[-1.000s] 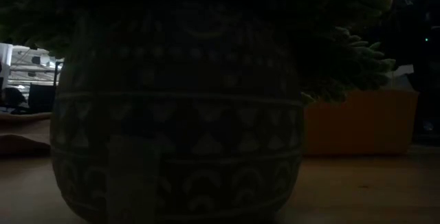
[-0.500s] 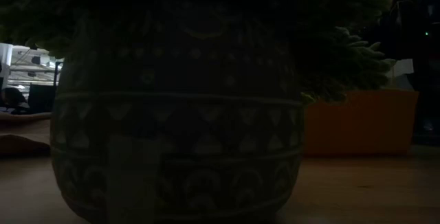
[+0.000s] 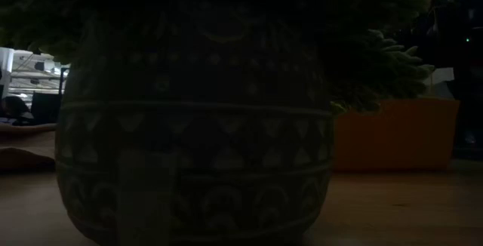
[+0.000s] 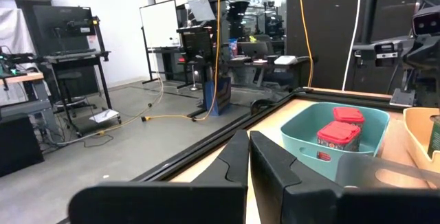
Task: Sort spices by type
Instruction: Return to Home Position
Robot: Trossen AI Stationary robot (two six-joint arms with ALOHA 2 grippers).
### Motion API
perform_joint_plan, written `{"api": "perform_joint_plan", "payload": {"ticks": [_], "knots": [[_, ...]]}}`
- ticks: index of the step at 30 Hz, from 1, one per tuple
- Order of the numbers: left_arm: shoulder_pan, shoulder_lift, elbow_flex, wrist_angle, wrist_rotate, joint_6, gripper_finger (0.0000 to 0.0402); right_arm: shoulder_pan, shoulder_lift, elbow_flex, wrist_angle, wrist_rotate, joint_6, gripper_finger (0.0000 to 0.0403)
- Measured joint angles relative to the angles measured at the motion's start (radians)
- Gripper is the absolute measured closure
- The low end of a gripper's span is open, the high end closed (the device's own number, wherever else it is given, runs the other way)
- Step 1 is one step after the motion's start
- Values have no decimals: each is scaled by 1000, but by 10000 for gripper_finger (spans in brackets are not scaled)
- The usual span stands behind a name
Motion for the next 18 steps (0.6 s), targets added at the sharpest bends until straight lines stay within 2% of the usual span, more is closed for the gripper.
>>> {"api": "perform_joint_plan", "payload": {"ticks": [5, 12, 18], "knots": [[0, 0, 0, 0, 0, 0, 402, 0, 0, 0, -25, 0, -21, 398], [0, 0, 0, 0, 0, 0, 402, 0, -3, -1, -122, -1, -21, 391], [0, 0, 0, 0, 0, 0, 402, 0, -108, 0, -130, -10, -21, 390]]}}
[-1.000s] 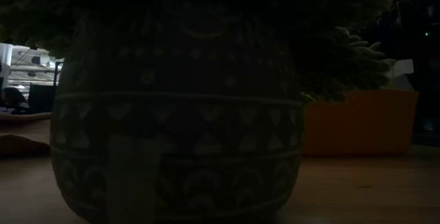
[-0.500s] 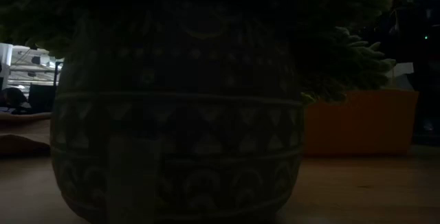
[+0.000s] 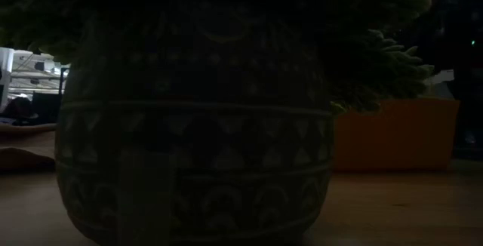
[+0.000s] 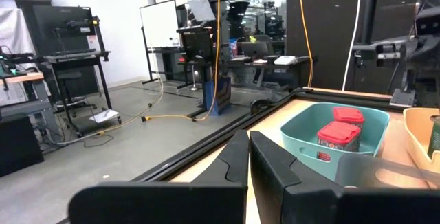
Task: Sort spices by type
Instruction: Return to Home Position
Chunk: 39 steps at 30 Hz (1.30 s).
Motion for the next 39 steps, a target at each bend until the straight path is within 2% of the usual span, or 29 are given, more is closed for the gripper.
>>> {"api": "perform_joint_plan", "payload": {"ticks": [4, 12, 39], "knots": [[0, 0, 0, 0, 0, 0, 402, 0, -99, 0, 1, 0, 0, 389], [0, 0, 0, -1, 0, 0, 402, 0, -98, 0, -12, -51, 0, 389], [0, 0, 0, 0, 0, 0, 402, 0, -97, 1, -5, -49, 1, 389]]}}
